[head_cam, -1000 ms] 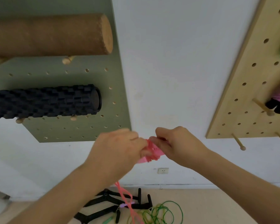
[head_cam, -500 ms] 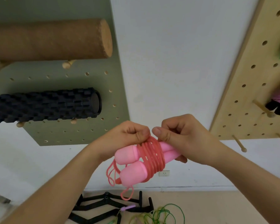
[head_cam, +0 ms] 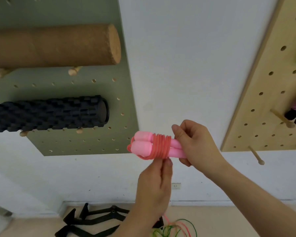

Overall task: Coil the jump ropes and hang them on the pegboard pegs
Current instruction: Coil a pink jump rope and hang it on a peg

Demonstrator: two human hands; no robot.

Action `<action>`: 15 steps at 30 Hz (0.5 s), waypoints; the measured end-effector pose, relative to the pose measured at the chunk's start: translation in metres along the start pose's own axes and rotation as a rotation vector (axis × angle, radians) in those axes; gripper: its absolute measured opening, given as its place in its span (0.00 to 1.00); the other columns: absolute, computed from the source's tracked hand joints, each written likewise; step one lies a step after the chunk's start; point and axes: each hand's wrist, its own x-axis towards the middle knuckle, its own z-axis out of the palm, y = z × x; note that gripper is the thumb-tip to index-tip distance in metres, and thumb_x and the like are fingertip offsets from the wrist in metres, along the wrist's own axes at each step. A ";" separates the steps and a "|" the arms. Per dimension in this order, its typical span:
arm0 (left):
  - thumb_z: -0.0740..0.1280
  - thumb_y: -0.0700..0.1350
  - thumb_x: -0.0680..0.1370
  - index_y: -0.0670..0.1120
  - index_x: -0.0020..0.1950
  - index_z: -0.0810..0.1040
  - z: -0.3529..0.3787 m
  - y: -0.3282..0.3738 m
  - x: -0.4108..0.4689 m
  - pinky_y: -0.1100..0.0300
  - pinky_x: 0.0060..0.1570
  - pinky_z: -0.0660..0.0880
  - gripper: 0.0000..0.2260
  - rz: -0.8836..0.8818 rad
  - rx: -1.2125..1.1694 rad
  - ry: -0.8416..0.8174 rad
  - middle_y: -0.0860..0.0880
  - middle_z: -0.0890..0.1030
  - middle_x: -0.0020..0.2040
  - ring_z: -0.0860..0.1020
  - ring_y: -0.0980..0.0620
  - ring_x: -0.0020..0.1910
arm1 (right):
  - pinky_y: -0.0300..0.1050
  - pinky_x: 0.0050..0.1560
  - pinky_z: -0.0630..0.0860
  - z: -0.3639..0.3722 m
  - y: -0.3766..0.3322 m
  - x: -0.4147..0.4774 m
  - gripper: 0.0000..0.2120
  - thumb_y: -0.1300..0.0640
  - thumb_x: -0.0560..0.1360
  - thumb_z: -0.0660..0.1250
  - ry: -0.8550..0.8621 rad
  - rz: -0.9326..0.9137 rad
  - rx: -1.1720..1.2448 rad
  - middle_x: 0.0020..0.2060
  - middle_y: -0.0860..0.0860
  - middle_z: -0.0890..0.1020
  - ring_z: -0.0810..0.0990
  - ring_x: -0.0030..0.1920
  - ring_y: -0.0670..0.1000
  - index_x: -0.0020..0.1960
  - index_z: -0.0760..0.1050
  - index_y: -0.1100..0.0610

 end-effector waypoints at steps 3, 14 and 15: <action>0.46 0.63 0.80 0.51 0.40 0.70 0.000 -0.002 -0.011 0.67 0.29 0.63 0.22 0.021 0.116 -0.023 0.57 0.73 0.29 0.71 0.57 0.30 | 0.41 0.23 0.65 -0.001 0.008 0.007 0.18 0.53 0.81 0.61 0.108 -0.067 -0.168 0.25 0.51 0.70 0.69 0.23 0.53 0.35 0.64 0.58; 0.70 0.45 0.72 0.52 0.73 0.57 -0.021 0.030 -0.007 0.60 0.24 0.52 0.34 0.177 0.881 -0.329 0.51 0.64 0.26 0.61 0.49 0.23 | 0.48 0.32 0.61 -0.003 0.035 0.010 0.12 0.54 0.83 0.53 0.055 -0.180 -0.745 0.27 0.48 0.67 0.69 0.31 0.58 0.42 0.60 0.57; 0.77 0.44 0.62 0.52 0.68 0.69 -0.025 0.030 -0.006 0.63 0.25 0.45 0.36 0.189 0.920 -0.342 0.51 0.59 0.23 0.56 0.49 0.20 | 0.48 0.32 0.62 -0.004 0.034 0.010 0.12 0.53 0.83 0.52 0.036 -0.191 -0.771 0.27 0.48 0.67 0.69 0.30 0.57 0.42 0.60 0.57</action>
